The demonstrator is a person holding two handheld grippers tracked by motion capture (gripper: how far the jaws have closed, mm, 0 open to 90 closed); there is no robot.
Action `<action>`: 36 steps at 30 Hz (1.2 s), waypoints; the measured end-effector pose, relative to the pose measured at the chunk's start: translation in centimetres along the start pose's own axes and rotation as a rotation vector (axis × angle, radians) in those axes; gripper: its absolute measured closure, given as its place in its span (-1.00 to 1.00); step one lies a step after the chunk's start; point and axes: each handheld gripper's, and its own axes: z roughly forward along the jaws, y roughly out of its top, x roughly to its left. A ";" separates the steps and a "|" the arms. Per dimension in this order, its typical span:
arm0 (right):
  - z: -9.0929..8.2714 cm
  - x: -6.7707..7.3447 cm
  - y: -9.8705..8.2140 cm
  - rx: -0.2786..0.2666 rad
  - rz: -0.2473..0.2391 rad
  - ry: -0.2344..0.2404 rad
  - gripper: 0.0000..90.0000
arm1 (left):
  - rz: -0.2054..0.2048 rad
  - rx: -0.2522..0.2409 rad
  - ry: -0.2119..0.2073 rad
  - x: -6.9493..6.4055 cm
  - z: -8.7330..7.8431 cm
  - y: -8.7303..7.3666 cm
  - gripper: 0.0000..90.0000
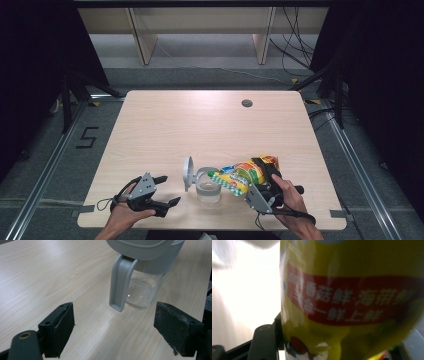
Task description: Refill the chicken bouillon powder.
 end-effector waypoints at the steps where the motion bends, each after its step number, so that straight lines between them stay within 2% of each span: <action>1: 0.1 0.2 0.1 0.009 -0.050 -0.011 -0.18 | 0.000 0.000 0.000 0.0 0.0 0.0 -0.64; 2: 0.1 0.3 0.2 0.020 -0.083 -0.024 -0.17 | 0.003 0.005 -0.005 0.0 0.0 0.0 -0.64; 3: -0.1 0.4 0.3 0.037 -0.088 -0.034 -0.15 | 0.002 0.003 -0.008 0.0 0.0 0.0 -0.64; 4: 0.0 0.3 0.4 0.019 -0.104 -0.037 -0.13 | 0.002 0.003 -0.008 0.0 0.1 0.0 -0.64; 5: -0.1 0.1 0.5 0.015 -0.139 -0.049 -0.13 | -0.005 0.010 -0.001 -0.1 0.1 0.0 -0.64; 6: -0.1 0.5 0.5 0.025 -0.109 -0.043 -0.13 | -0.034 0.001 -0.004 -0.4 0.1 0.0 -0.64; 7: -0.1 0.4 0.5 0.025 -0.144 -0.050 -0.13 | -0.006 0.006 -0.005 -0.2 0.0 0.0 -0.64; 8: 0.0 0.5 0.5 0.009 -0.141 -0.054 -0.13 | 0.003 0.000 -0.010 -0.2 0.0 0.0 -0.64; 9: 0.0 0.5 0.5 0.009 -0.141 -0.054 -0.13 | 0.003 0.000 -0.010 -0.2 0.0 0.0 -0.64; 10: -0.1 0.5 0.6 0.020 -0.163 -0.067 -0.13 | 0.002 -0.003 -0.006 -0.2 0.1 0.0 -0.64; 11: -0.1 0.5 0.6 0.012 -0.177 -0.077 -0.13 | -0.030 -0.003 -0.004 -0.4 0.1 -0.1 -0.64; 12: 0.0 0.2 0.7 -0.004 -0.237 -0.088 -0.13 | -0.021 0.000 -0.005 -0.3 0.1 -0.1 -0.64; 13: -0.2 0.4 0.7 0.017 -0.225 -0.098 -0.13 | 0.007 0.002 -0.007 -0.1 0.1 0.0 -0.64; 14: -0.2 0.3 0.8 0.027 -0.254 -0.105 -0.13 | 0.005 0.006 -0.005 -0.2 0.1 0.0 -0.64; 17: -0.3 0.5 0.9 0.027 -0.273 -0.115 -0.13 | 0.004 0.006 -0.008 -0.2 0.0 0.0 -0.63; 18: -0.4 0.3 1.1 0.029 -0.314 -0.126 -0.13 | -0.006 0.007 -0.004 -0.3 0.0 0.0 -0.63; 19: -0.4 0.5 1.1 0.032 -0.305 -0.130 -0.13 | 0.009 0.007 -0.007 -0.2 0.0 0.0 -0.63; 20: -0.5 0.6 1.2 0.051 -0.308 -0.138 -0.13 | 0.007 0.007 -0.006 -0.2 0.1 0.0 -0.63; 21: -0.4 0.6 1.2 0.041 -0.320 -0.141 -0.13 | -0.010 0.003 -0.001 -0.3 0.1 0.0 -0.63; 22: -0.3 0.5 1.3 0.021 -0.343 -0.149 -0.13 | -0.005 0.010 0.001 -0.3 0.1 0.0 -0.63; 23: -0.4 0.5 1.5 0.038 -0.363 -0.151 -0.13 | 0.008 0.013 -0.001 -0.2 0.1 0.0 -0.63; 25: -0.3 0.5 1.5 0.029 -0.373 -0.157 -0.13 | 0.012 0.012 -0.001 -0.2 0.1 0.0 -0.63; 26: -0.1 0.3 1.7 -0.008 -0.428 -0.181 -0.13 | -0.001 0.011 0.003 -0.3 0.1 0.0 -0.63; 27: -0.2 0.4 1.8 0.023 -0.413 -0.162 -0.12 | 0.000 0.005 -0.001 -0.3 0.1 0.0 -0.63; 28: -0.1 0.4 1.8 0.014 -0.436 -0.174 -0.11 | 0.010 0.007 -0.006 -0.2 0.0 0.0 -0.63; 29: -0.1 0.1 2.2 0.007 -0.502 -0.173 -0.09 | 0.015 0.010 -0.001 -0.1 0.0 0.0 -0.63; 30: -0.1 0.3 2.2 0.013 -0.493 -0.173 -0.06 | 0.006 0.005 -0.002 -0.1 0.0 0.0 -0.63; 31: -0.1 0.5 2.1 0.005 -0.487 -0.189 -0.06 | -0.026 -0.001 0.002 -0.3 0.1 -0.1 -0.63; 32: -0.2 0.5 2.2 0.019 -0.511 -0.178 -0.06 | -0.031 -0.001 -0.001 -0.3 0.1 -0.1 -0.63; 33: -0.2 0.5 2.2 0.020 -0.501 -0.179 -0.06 | -0.013 0.009 0.004 -0.2 0.0 -0.1 -0.63; 34: -0.1 0.5 2.2 -0.009 -0.517 -0.193 -0.06 | -0.013 0.009 0.005 -0.2 0.0 -0.1 -0.63; 36: -0.1 0.6 2.3 0.003 -0.530 -0.201 -0.06 | -0.014 0.008 0.005 -0.2 0.0 -0.1 -0.63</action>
